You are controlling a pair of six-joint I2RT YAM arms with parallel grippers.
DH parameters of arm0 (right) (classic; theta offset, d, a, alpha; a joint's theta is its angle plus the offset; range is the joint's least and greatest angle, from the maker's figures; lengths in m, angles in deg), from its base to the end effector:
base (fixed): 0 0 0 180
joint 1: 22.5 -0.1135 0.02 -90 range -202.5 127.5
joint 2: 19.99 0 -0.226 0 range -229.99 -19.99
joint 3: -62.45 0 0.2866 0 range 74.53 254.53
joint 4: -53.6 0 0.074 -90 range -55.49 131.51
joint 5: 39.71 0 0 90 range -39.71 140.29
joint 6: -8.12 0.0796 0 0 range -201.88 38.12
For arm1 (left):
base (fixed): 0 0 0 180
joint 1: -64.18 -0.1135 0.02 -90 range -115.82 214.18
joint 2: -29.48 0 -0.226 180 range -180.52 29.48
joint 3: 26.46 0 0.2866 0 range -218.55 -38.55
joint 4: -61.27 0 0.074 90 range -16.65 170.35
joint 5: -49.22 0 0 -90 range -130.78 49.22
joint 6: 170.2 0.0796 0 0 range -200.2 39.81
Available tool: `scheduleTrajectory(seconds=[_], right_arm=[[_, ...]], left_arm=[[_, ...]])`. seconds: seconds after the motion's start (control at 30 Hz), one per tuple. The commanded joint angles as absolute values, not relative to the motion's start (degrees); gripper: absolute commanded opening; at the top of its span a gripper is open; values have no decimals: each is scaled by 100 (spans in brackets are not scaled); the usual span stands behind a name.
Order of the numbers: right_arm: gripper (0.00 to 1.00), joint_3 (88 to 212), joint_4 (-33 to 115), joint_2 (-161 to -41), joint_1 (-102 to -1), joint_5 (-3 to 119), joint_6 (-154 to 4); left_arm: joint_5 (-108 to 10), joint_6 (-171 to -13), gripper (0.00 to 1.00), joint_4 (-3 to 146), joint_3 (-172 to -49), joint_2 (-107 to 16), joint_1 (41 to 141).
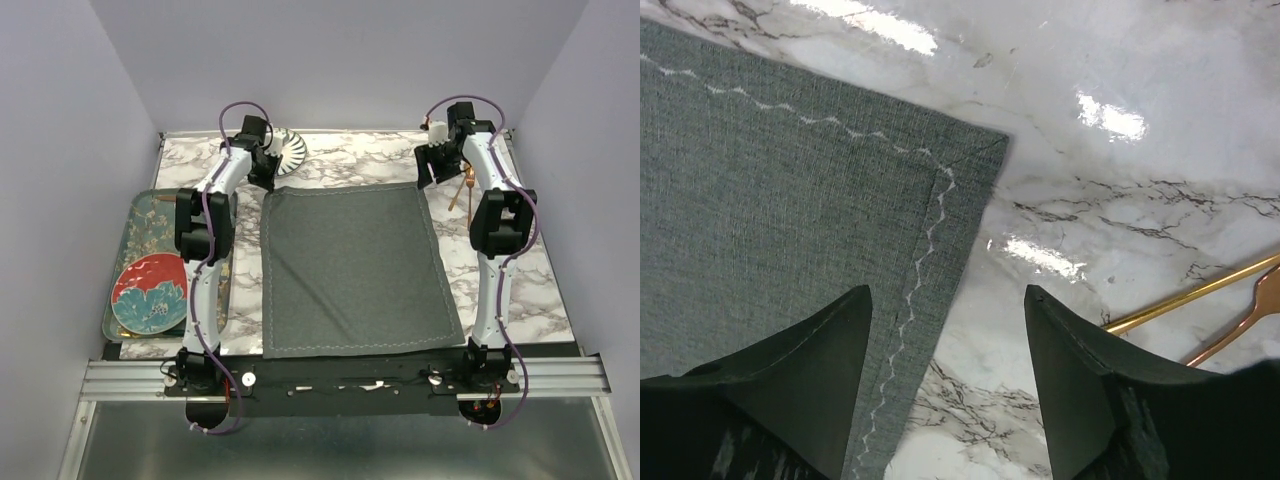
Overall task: Fold the napkin into a case and place the utensils inside
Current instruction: Pick up the flattened napkin from the center of the board.
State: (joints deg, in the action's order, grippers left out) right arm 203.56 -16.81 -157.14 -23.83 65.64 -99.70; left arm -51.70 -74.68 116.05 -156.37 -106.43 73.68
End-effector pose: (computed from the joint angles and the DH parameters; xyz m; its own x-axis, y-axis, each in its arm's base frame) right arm 0.5312 0.0334 0.1488 -0.8333 -0.3145 -0.4546 -0.4024 0.9090 0.1088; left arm 0.5317 -0.1043 0.1080 -0.8324 0.2351 -0.5018 0.3349 0.9349 -0.1176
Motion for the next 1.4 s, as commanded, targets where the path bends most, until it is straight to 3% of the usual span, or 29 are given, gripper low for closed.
scheduleTrajectory(seconds=[0.0, 0.3, 0.53, 0.63, 0.8, 1.0, 1.17, 1.37], right_arm=[[73, 20321, -2238, -15210, -2277, 6953, -10174], [91, 19785, -2730, -14551, -1846, 7498, -10525], [93, 18792, -2897, -13883, -1758, 7525, -11298], [92, 18633, -2976, -13829, -1758, 7569, -11474], [88, 18685, -3126, -13970, -1767, 7736, -11659], [75, 18616, -3521, -14050, -1758, 7867, -11598], [69, 17371, -3127, -13479, -1758, 7903, -11178], [67, 16788, -2582, -13644, -1758, 7648, -10649]], left_arm=[[-6081, -6624, 0, 11404, -15378, -9325, 7648], [-7268, -3900, 0, 12229, -12892, -6891, 8667], [-7532, -2202, 0, 12749, -10512, -4955, 8905], [-7506, -2139, 0, 12697, -10078, -4383, 9098], [-7392, -3551, 0, 12276, -10278, -5090, 8731], [-7418, -5433, 0, 11844, -11544, -6585, 7869], [-7550, -5559, 0, 11537, -11485, -6667, 7912], [-7453, -5436, 0, 11492, -11352, -6650, 7948]])
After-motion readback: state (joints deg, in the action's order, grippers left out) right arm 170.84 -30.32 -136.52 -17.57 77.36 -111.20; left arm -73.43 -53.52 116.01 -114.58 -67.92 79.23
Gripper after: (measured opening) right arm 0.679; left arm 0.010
